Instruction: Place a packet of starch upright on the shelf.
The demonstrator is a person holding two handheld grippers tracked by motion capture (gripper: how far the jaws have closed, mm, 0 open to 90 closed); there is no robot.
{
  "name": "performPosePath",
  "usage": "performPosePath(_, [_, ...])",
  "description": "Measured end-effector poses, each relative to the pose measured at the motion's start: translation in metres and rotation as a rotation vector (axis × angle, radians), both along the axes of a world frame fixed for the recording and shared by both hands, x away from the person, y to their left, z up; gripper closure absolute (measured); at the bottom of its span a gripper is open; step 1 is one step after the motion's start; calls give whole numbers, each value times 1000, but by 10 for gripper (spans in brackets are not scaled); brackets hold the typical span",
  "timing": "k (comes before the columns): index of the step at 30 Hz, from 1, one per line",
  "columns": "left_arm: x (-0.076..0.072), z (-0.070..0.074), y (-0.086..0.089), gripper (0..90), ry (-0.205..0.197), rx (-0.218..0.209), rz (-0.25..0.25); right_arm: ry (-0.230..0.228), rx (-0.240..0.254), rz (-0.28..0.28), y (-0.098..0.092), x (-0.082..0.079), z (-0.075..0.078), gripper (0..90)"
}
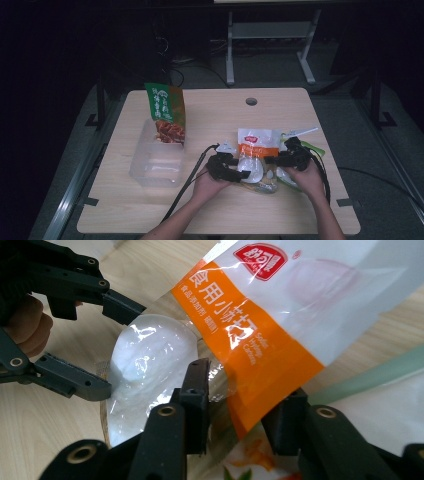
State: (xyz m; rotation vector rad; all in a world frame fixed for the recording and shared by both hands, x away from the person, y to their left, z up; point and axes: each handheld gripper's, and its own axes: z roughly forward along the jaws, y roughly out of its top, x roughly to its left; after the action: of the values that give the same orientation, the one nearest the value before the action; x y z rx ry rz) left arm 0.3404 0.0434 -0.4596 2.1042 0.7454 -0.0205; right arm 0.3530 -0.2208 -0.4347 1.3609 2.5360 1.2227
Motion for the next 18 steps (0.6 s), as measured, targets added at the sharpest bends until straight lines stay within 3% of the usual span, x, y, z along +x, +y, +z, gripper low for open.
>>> performPosePath(4, [0, -1, 0, 326, 10, -2, -3, -17, -22, 20, 6, -2, 2, 795])
performPosePath(8, [-1, 0, 0, 315, 11, 7, -10, -47, 0, 41, 9, -5, 6, 890])
performPosePath(11, [-1, 1, 0, 309, 3, 10, -10, -63, 1, 48, 10, -7, 8, 894])
performPosePath(18, [2, 6, 7, 311, 25, -32, 0, -117, 65, 80, 9, -13, 15, 898])
